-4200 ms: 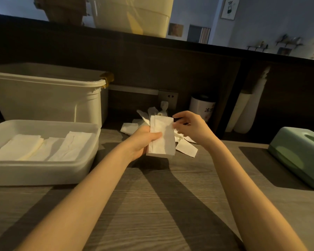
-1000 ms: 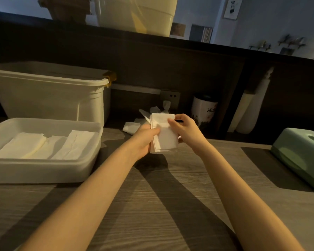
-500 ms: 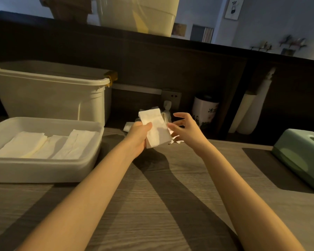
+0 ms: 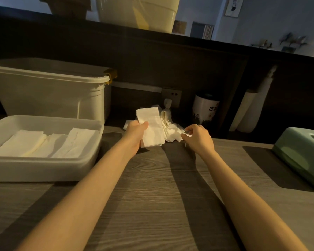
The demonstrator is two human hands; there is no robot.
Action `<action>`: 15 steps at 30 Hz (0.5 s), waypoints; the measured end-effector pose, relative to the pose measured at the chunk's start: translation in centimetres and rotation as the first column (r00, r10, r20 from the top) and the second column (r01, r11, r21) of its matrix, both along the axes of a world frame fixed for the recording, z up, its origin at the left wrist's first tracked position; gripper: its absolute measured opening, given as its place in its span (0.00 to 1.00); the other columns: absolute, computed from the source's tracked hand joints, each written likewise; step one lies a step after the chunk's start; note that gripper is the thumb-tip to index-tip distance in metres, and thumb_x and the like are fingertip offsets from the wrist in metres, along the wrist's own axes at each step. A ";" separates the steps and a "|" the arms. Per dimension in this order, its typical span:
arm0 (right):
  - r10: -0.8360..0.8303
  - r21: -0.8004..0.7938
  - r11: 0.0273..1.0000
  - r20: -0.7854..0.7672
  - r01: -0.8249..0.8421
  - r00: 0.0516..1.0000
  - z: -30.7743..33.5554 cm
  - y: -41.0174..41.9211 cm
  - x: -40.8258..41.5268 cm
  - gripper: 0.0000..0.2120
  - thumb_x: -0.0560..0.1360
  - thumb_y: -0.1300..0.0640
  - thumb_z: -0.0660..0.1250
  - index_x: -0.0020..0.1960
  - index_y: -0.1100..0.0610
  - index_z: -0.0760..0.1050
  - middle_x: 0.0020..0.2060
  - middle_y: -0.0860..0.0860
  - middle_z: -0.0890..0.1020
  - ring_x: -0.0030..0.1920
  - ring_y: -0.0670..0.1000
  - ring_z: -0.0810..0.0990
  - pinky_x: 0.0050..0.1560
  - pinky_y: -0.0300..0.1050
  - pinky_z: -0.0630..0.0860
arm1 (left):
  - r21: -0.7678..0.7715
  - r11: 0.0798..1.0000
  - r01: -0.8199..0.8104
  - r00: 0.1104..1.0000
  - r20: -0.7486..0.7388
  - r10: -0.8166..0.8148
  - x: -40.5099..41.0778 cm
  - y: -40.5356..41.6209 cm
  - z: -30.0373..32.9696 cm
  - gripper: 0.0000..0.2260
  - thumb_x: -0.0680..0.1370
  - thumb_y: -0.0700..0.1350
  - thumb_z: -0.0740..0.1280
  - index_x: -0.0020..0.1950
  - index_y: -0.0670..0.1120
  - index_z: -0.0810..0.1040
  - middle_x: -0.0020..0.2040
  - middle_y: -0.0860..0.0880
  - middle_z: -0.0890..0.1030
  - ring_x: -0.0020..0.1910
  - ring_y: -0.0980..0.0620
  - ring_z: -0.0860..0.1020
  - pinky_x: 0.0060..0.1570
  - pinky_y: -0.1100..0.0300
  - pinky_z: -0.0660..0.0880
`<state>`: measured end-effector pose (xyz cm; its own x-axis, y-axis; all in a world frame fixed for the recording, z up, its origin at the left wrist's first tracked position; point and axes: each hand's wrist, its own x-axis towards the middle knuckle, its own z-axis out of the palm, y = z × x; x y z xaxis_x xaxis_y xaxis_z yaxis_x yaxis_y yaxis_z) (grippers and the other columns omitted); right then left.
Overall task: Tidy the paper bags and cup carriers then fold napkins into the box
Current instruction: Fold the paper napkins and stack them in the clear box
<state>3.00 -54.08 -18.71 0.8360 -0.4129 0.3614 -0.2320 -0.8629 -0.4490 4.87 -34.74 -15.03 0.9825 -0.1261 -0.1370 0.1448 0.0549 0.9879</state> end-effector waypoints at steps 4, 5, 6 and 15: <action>-0.089 -0.105 0.991 -0.041 0.084 0.995 0.1 0.5 1.1 0.25 0.73 0.46 0.69 0.65 0.56 0.71 0.61 0.55 0.73 0.61 0.56 0.72 0.57 0.49 0.72 | 0.003 1.000 -0.003 1.000 -0.002 0.003 0.1 0.0 -0.2 0.16 0.81 0.43 0.59 0.68 0.42 0.67 0.63 0.43 0.74 0.59 0.44 0.74 0.53 0.52 0.73; -0.118 -0.110 0.988 -0.051 0.112 0.992 0.1 0.6 1.3 0.26 0.72 0.45 0.69 0.65 0.57 0.71 0.62 0.55 0.73 0.61 0.56 0.71 0.57 0.49 0.71 | 0.000 1.000 -0.001 1.000 -0.004 0.001 0.1 0.0 -0.2 0.16 0.81 0.43 0.59 0.68 0.42 0.67 0.62 0.43 0.74 0.58 0.45 0.75 0.53 0.52 0.73; -0.144 -0.105 0.985 -0.063 0.137 0.988 0.1 0.6 1.5 0.27 0.71 0.45 0.70 0.64 0.58 0.71 0.61 0.56 0.73 0.61 0.57 0.71 0.58 0.50 0.71 | -0.007 1.000 0.002 1.000 -0.005 -0.002 0.2 0.0 -0.2 0.16 0.81 0.43 0.59 0.68 0.42 0.67 0.62 0.43 0.74 0.56 0.46 0.75 0.52 0.52 0.73; -0.170 0.029 0.985 0.002 0.170 0.985 -0.8 1.0 1.9 0.13 0.76 0.55 0.65 0.58 0.59 0.78 0.55 0.55 0.78 0.55 0.55 0.75 0.49 0.47 0.73 | -0.013 1.000 0.012 1.000 -0.012 -0.013 0.4 -0.1 -0.4 0.15 0.81 0.43 0.59 0.67 0.41 0.66 0.61 0.43 0.74 0.58 0.44 0.74 0.53 0.52 0.73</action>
